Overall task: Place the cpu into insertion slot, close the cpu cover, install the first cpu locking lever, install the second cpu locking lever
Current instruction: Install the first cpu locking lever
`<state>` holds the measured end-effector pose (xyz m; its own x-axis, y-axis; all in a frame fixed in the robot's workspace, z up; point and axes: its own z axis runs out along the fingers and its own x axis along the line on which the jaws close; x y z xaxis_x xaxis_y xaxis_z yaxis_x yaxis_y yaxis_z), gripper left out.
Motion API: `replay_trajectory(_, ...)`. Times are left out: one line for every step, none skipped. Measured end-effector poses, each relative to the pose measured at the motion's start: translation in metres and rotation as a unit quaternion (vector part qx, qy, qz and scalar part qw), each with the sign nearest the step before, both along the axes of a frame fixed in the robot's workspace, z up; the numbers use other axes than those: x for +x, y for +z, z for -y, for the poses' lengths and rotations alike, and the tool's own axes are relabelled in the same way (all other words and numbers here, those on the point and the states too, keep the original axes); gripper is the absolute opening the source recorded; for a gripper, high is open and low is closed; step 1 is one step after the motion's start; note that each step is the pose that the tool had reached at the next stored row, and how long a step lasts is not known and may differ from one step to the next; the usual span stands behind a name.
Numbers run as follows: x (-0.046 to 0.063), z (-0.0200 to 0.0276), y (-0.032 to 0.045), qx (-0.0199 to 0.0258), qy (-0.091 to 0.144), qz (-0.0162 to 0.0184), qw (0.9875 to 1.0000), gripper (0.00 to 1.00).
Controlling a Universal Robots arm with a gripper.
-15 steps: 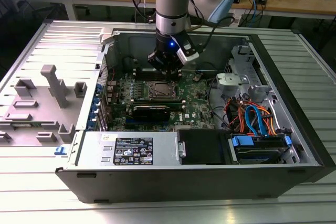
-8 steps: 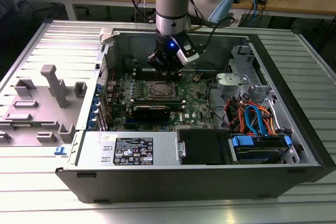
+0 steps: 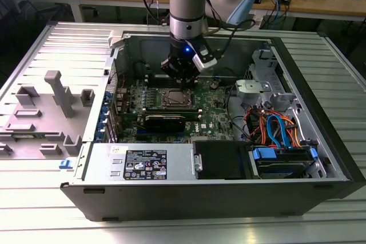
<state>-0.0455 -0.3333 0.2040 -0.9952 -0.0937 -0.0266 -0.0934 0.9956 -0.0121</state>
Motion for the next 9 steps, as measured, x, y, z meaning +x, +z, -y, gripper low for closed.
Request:
replay_trajectory(0.0000,-0.0001,-0.0005,0.0000,0.000,0.0001,1.0000,0.11)
replay_trajectory(0.0000,-0.0001,-0.0009,0.0002,0.000,0.0000,1.0000,0.11)
replay_trajectory(0.0000,-0.0001,-0.0012,0.0001,0.000,0.0000,1.0000,0.11)
replay_trajectory(0.0000,-0.0001,-0.0013,0.0000,0.000,0.0000,1.0000,0.11)
replay_trajectory(0.0000,-0.0001,-0.0014,-0.0001,0.000,0.0000,1.0000,0.11)
replay_trajectory(0.0000,-0.0001,-0.0014,-0.0002,0.000,0.0000,1.0000,0.11)
replay_trajectory(0.0000,-0.0002,-0.0015,-0.0002,0.000,0.0000,1.0000,0.11)
replay_trajectory(0.0000,-0.0003,-0.0015,-0.0001,0.000,0.0001,1.0000,0.11)
replay_trajectory(0.0000,-0.0005,-0.0015,0.0000,0.000,0.0001,1.0000,0.11)
